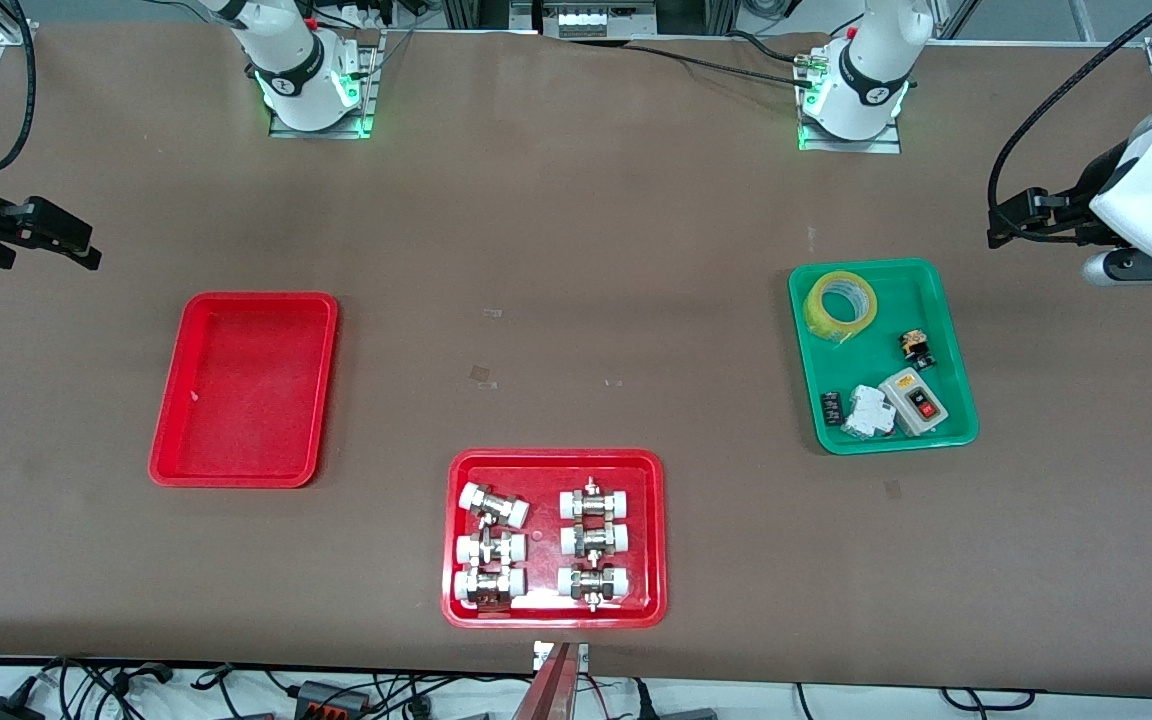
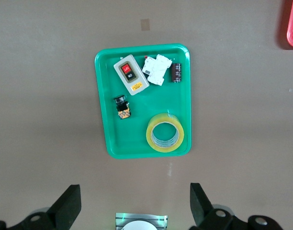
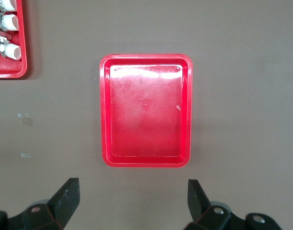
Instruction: Left arm passes tape to right arm into tray
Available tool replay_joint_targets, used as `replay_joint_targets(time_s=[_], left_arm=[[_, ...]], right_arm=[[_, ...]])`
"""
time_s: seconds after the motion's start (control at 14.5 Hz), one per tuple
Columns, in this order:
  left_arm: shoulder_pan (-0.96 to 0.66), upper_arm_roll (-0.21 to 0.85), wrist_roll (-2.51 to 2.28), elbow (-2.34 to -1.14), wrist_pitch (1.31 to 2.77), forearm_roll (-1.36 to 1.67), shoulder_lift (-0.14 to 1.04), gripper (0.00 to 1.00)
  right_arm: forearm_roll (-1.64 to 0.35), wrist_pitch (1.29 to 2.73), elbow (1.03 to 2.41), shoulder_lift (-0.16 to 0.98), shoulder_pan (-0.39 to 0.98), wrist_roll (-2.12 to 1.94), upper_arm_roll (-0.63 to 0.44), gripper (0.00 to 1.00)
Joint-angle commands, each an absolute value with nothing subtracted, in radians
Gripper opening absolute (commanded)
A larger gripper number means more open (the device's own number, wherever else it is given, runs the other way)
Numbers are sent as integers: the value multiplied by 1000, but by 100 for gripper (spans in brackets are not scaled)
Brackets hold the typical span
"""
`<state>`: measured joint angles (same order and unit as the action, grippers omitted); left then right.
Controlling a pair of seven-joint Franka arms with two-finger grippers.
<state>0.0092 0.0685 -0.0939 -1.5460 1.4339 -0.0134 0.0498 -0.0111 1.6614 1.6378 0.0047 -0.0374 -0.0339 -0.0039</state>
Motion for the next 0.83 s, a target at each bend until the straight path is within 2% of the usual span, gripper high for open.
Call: replay_joint_targets(time_s=[0.0, 0.76], left_arm=[[15, 71, -101, -1554, 1430, 5, 35, 100], [15, 71, -100, -1554, 1430, 5, 35, 100]], right_arm=[[-11, 1647, 1644, -23, -37, -23, 3, 100], [-12, 1647, 1649, -21, -40, -37, 0, 100]])
